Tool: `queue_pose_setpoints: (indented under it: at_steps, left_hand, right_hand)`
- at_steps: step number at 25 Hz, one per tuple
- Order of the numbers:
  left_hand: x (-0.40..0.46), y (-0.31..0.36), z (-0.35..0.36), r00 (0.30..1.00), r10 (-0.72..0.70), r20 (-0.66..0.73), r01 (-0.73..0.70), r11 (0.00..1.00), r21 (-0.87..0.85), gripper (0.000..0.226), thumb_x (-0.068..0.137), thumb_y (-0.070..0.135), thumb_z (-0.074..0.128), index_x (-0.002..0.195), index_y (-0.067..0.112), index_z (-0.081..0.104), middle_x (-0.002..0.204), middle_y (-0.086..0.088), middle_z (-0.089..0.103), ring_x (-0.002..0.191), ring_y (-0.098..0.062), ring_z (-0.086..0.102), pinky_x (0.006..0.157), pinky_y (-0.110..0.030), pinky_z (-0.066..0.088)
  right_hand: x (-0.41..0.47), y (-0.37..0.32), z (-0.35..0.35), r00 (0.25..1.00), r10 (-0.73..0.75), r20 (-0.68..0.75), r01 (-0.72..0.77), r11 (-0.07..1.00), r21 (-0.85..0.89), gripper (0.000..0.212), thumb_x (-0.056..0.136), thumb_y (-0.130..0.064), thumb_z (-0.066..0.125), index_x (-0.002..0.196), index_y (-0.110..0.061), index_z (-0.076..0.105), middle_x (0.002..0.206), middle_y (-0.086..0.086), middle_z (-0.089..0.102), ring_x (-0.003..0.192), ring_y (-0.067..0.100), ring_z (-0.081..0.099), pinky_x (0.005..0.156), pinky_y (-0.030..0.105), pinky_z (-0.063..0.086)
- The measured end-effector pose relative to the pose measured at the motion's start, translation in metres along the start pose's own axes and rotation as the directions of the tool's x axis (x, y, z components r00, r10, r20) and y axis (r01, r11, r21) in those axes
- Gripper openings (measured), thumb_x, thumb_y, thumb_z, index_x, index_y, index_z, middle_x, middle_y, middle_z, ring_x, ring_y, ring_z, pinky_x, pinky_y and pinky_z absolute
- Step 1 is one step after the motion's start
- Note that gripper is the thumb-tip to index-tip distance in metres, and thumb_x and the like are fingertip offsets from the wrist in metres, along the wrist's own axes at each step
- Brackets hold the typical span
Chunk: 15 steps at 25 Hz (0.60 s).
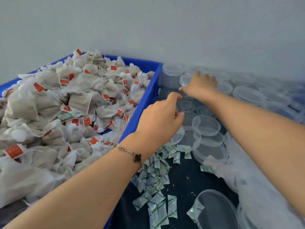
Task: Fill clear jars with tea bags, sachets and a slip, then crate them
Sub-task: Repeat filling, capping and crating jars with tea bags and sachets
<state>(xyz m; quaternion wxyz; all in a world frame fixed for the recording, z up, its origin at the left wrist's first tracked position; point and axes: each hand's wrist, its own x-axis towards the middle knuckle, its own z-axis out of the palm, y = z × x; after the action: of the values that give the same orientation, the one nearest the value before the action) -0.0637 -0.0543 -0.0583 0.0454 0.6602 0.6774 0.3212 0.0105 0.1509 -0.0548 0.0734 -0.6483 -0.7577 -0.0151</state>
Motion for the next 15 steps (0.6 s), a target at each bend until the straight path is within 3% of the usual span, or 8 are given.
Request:
queue_pose_setpoints:
  at_steps: [4, 7, 11, 13, 15]
  left_hand:
    - [-0.001, 0.000, -0.001, 1.000, -0.010, -0.006, 0.010, 1.000, -0.007, 0.043, 0.096, 0.031, 0.052, 0.137, 0.024, 0.040, 0.096, 0.011, 0.066, 0.086, -0.011, 0.062, 0.074, -0.038, 0.052]
    - [-0.004, -0.002, 0.000, 0.999, -0.038, 0.002, 0.039, 0.999, -0.021, 0.055, 0.094, 0.037, 0.056, 0.142, 0.023, 0.034, 0.130, 0.008, 0.053, 0.117, -0.010, 0.051, 0.093, -0.024, 0.043]
    - [-0.002, 0.002, -0.002, 0.982, -0.190, 0.015, 0.189, 0.964, -0.189, 0.109, 0.072, 0.057, 0.072, 0.153, 0.017, 0.009, 0.157, 0.002, 0.018, 0.143, -0.012, 0.021, 0.110, -0.026, 0.025]
    - [-0.003, 0.012, -0.003, 0.975, -0.216, 0.055, 0.220, 0.901, -0.374, 0.135, 0.049, 0.068, 0.075, 0.154, 0.022, 0.003, 0.158, 0.005, 0.016, 0.144, -0.011, 0.019, 0.113, -0.031, 0.025]
    - [-0.007, 0.023, -0.003, 0.980, -0.179, 0.084, 0.197, 0.842, -0.502, 0.146, 0.033, 0.072, 0.074, 0.153, 0.025, 0.006, 0.153, 0.008, 0.028, 0.138, -0.009, 0.031, 0.110, -0.029, 0.032]
  right_hand:
    - [-0.016, 0.005, -0.012, 0.993, -0.115, -0.002, 0.114, 0.988, 0.100, 0.088, 0.073, -0.055, 0.071, 0.139, -0.014, 0.031, 0.138, 0.020, 0.038, 0.128, 0.037, 0.035, 0.100, 0.044, 0.034]
    - [-0.038, 0.008, -0.033, 0.979, -0.195, -0.064, 0.205, 0.957, 0.207, 0.087, 0.072, -0.055, 0.071, 0.139, -0.017, 0.031, 0.137, 0.018, 0.035, 0.126, 0.036, 0.035, 0.099, 0.043, 0.036]
    - [-0.091, 0.029, -0.065, 0.952, -0.272, -0.141, 0.306, 0.863, 0.401, 0.089, 0.066, -0.059, 0.073, 0.138, -0.024, 0.036, 0.133, 0.008, 0.041, 0.125, 0.029, 0.034, 0.098, 0.038, 0.035]
    - [-0.121, 0.049, -0.077, 0.943, -0.307, -0.126, 0.328, 0.804, 0.496, 0.089, 0.063, -0.059, 0.076, 0.137, -0.027, 0.039, 0.134, 0.003, 0.044, 0.127, 0.023, 0.034, 0.102, 0.035, 0.033]
    - [-0.148, 0.069, -0.088, 0.925, -0.373, -0.069, 0.341, 0.737, 0.583, 0.087, 0.062, -0.052, 0.080, 0.137, -0.029, 0.041, 0.136, -0.005, 0.045, 0.129, 0.015, 0.036, 0.103, 0.029, 0.033]
